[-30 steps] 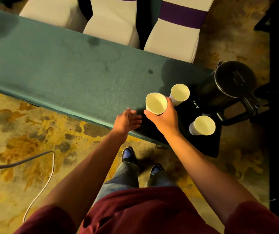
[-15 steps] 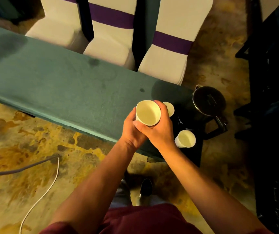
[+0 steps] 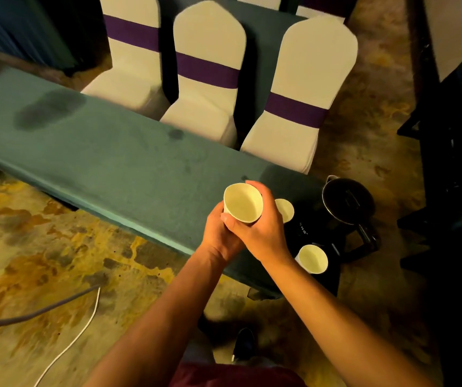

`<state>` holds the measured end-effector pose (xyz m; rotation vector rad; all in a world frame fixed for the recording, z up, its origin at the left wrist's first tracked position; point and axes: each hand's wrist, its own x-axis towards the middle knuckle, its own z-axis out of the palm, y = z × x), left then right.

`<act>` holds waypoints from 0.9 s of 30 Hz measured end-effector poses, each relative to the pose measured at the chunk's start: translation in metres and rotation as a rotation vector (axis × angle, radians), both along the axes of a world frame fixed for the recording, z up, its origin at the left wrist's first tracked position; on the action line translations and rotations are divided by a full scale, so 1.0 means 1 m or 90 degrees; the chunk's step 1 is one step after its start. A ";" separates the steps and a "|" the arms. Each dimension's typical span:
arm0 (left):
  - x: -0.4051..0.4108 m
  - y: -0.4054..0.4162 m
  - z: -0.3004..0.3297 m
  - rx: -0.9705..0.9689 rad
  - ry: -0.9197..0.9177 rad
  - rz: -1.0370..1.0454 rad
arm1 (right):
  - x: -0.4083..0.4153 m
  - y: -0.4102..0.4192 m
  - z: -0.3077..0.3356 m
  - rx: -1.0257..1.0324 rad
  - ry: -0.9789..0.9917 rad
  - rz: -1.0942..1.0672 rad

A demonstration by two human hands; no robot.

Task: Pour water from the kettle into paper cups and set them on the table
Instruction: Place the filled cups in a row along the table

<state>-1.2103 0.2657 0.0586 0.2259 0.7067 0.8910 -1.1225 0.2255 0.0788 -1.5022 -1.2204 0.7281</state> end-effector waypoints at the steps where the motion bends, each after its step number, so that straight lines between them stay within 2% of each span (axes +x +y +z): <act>1: -0.004 0.003 -0.001 -0.003 -0.003 0.001 | -0.004 0.003 0.000 -0.002 -0.007 0.000; 7: -0.034 0.048 0.000 0.008 0.002 -0.010 | -0.038 0.047 0.005 -0.007 -0.027 -0.031; 19: -0.112 0.155 -0.005 0.024 -0.012 -0.109 | -0.121 0.137 0.006 -0.031 0.039 -0.107; 27: -0.131 0.205 -0.024 -0.009 0.021 -0.084 | -0.139 0.189 -0.013 -0.074 0.039 -0.091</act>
